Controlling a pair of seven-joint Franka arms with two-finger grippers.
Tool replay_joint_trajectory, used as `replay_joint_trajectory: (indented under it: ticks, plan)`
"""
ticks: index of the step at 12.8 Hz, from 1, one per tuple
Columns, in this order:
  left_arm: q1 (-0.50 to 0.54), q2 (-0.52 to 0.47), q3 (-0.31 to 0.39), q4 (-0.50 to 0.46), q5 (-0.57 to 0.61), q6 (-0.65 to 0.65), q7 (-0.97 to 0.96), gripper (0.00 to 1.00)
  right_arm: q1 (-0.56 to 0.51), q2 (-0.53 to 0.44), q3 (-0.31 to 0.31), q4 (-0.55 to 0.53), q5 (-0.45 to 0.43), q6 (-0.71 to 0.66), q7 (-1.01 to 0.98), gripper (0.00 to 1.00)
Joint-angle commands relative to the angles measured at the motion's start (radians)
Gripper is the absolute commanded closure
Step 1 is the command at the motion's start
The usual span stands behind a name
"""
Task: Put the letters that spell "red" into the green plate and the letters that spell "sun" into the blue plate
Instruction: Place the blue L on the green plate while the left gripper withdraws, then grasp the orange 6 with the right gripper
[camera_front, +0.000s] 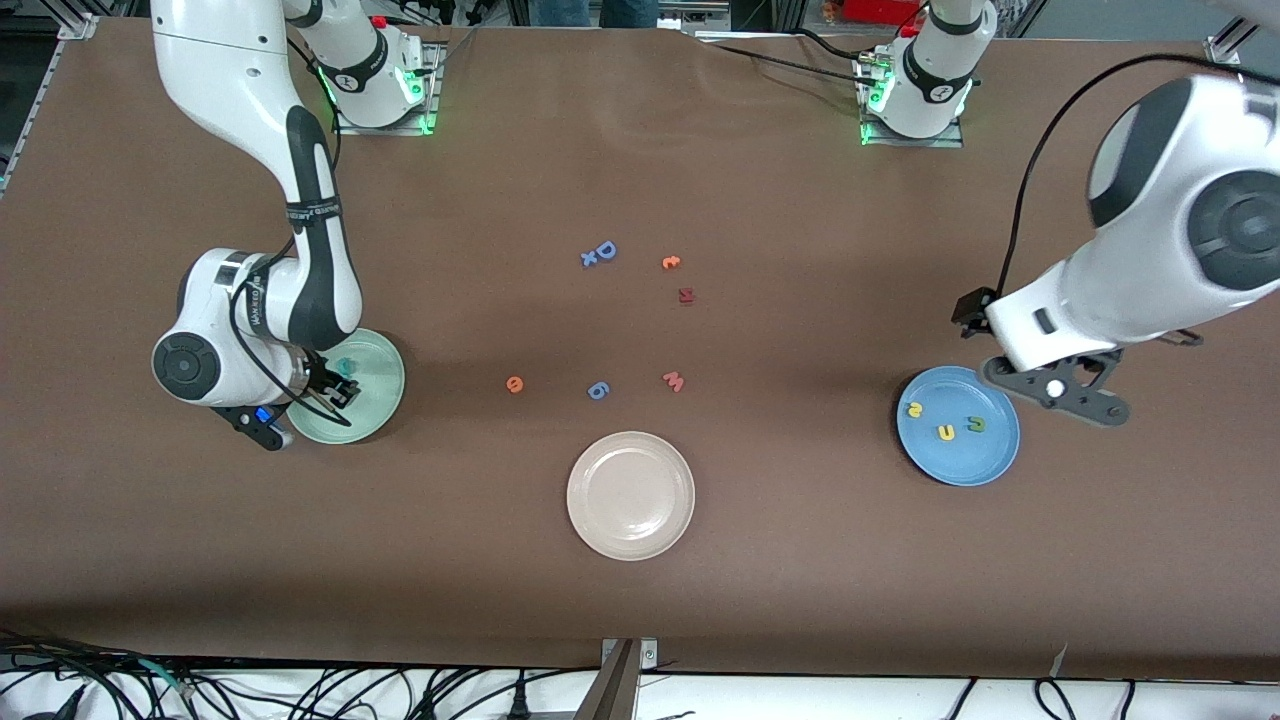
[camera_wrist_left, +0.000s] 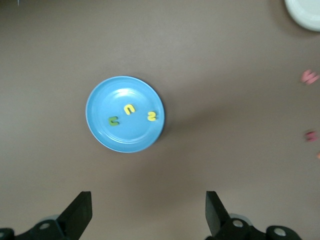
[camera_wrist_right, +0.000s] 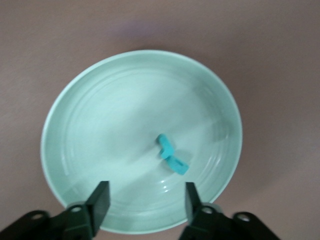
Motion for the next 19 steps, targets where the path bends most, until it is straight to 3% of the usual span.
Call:
replay_joint_trajectory:
  ticks: [1, 3, 6, 9, 14, 16, 19]
  plan:
    - [-0.171, -0.126, 0.273, -0.078, -0.111, 0.050, 0.008, 0.00, 0.053, -0.008, 0.001, 0.031, 0.018, -0.014, 0.077, 0.09]
    - [-0.208, -0.184, 0.335, -0.150, -0.126, 0.116, 0.006, 0.00, 0.088, -0.005, 0.005, 0.061, 0.047, -0.011, 0.151, 0.08]
    - [-0.239, -0.354, 0.398, -0.366, -0.215, 0.216, -0.003, 0.00, 0.146, 0.004, 0.011, 0.062, 0.129, 0.071, 0.214, 0.08]
    - [-0.222, -0.387, 0.392, -0.384, -0.207, 0.216, -0.005, 0.00, 0.218, 0.033, 0.024, 0.055, 0.130, 0.199, 0.343, 0.07]
    - [-0.202, -0.390, 0.374, -0.396, -0.200, 0.200, 0.006, 0.00, 0.223, 0.084, 0.107, 0.057, 0.132, 0.326, 0.460, 0.07]
    - [-0.159, -0.390, 0.331, -0.398, -0.200, 0.199, 0.005, 0.00, 0.223, 0.105, 0.123, 0.057, 0.132, 0.345, 0.469, 0.08]
    - [-0.164, -0.388, 0.334, -0.395, -0.198, 0.176, -0.001, 0.00, 0.225, 0.113, 0.146, 0.057, 0.132, 0.357, 0.500, 0.08]
